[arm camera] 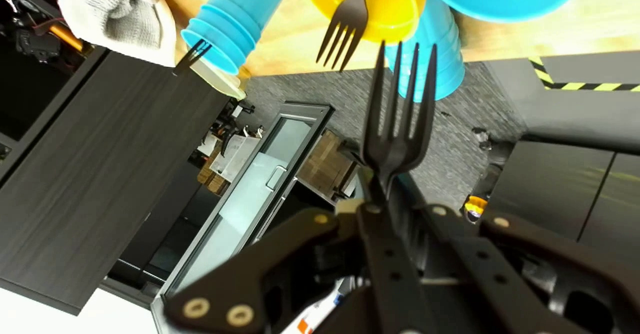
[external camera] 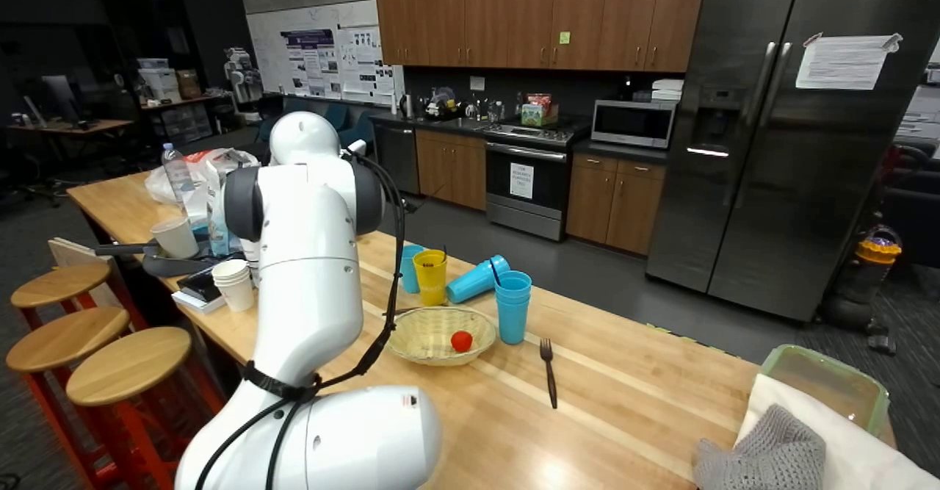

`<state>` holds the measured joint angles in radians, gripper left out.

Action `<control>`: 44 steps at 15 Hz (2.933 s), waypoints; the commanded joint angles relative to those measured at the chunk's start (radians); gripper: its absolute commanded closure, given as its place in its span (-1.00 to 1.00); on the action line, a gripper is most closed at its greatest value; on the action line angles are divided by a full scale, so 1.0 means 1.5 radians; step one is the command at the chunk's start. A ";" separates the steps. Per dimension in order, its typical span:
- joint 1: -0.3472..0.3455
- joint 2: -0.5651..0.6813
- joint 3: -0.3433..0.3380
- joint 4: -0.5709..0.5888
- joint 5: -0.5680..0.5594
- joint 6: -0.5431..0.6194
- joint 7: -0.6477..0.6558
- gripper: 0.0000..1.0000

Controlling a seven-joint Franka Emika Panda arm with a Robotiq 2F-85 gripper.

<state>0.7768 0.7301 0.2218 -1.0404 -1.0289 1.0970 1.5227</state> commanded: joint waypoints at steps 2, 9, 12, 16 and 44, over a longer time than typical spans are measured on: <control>0.024 0.024 -0.034 0.066 0.039 -0.031 -0.049 0.97; 0.027 0.042 -0.036 0.107 0.050 -0.065 -0.052 0.26; 0.028 0.050 -0.037 0.120 0.048 -0.077 -0.048 -0.13; 0.029 0.060 -0.037 0.138 0.047 -0.087 -0.044 -0.73; -0.059 0.034 0.089 0.108 0.185 0.078 -0.234 -1.00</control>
<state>0.7142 0.8124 0.3316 -0.8530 -0.7948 1.2693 1.2519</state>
